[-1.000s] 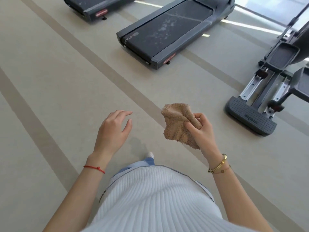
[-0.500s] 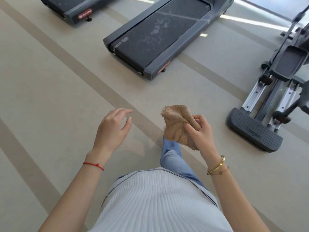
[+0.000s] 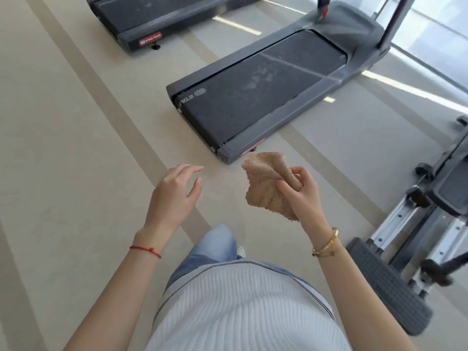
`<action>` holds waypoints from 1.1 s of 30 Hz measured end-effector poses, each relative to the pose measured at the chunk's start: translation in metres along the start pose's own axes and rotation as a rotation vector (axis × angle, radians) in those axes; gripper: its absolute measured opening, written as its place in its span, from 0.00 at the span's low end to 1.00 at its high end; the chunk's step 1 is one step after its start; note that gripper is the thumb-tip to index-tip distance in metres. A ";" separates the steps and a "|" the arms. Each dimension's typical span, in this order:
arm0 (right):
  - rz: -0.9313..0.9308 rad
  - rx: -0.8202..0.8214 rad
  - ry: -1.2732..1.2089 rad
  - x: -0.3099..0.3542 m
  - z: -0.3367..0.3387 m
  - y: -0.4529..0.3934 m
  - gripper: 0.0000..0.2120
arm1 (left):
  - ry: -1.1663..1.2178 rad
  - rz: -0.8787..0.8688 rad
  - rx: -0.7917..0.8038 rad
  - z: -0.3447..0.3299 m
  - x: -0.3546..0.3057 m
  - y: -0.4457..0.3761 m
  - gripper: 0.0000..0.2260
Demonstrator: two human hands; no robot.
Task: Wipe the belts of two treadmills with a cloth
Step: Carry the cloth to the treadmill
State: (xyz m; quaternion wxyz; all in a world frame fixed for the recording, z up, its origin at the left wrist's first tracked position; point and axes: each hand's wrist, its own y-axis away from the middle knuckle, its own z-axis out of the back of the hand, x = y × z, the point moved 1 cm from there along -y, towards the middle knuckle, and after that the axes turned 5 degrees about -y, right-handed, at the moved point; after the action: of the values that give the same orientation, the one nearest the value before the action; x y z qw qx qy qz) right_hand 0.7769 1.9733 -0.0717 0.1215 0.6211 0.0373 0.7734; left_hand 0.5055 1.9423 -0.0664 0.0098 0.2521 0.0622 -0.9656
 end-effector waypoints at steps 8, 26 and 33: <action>-0.043 0.060 0.007 0.008 -0.012 -0.155 0.08 | -0.005 0.058 0.009 -0.047 -0.002 -0.140 0.11; -0.066 0.198 0.093 0.078 -0.072 -0.536 0.08 | -0.012 0.247 -0.045 -0.098 0.024 -0.488 0.12; -0.082 0.312 0.161 0.079 -0.107 -0.683 0.08 | -0.009 0.406 -0.044 -0.147 0.045 -0.582 0.12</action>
State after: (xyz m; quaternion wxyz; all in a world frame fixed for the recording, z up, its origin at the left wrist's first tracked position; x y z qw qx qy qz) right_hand 0.7541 2.6631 -0.1630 0.0516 0.5666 0.1918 0.7997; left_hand 0.5089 2.5391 -0.1486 0.2101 0.2549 0.0311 -0.9434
